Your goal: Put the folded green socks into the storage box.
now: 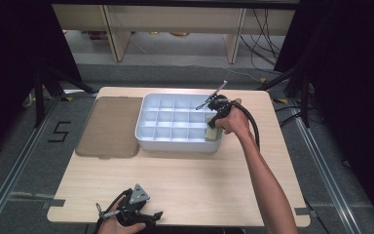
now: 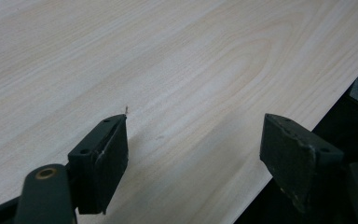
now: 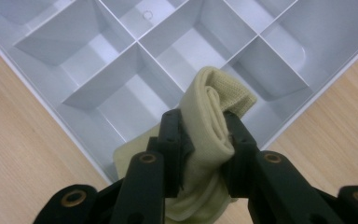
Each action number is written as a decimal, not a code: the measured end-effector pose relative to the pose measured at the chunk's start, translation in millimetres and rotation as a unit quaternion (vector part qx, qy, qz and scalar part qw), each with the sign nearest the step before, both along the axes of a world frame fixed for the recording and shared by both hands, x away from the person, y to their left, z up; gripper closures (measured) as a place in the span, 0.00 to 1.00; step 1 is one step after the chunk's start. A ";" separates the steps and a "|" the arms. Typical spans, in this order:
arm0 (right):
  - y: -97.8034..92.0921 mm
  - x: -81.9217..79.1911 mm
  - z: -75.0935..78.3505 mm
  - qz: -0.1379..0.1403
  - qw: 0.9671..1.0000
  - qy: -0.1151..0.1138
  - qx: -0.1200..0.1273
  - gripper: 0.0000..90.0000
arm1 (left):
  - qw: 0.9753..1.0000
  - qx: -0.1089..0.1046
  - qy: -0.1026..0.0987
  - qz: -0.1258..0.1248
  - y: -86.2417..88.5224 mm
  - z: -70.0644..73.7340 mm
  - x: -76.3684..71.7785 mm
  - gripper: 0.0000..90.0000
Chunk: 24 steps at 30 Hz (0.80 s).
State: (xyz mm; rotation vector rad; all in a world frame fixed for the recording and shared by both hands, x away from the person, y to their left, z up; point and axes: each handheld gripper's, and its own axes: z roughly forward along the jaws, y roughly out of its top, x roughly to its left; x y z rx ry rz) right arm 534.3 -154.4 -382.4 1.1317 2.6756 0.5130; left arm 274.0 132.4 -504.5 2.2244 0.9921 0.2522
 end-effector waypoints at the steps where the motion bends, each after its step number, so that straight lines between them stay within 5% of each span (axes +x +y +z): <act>1: 0.0 0.0 0.0 0.000 1.000 0.000 0.000 0.81 | 1.000 0.000 0.000 0.000 0.0 0.0 0.0 0.26; 24: 1.2 5.8 -34.4 0.010 1.000 0.018 -0.020 0.81 | 1.000 0.000 0.004 0.005 0.2 -0.1 0.0 0.26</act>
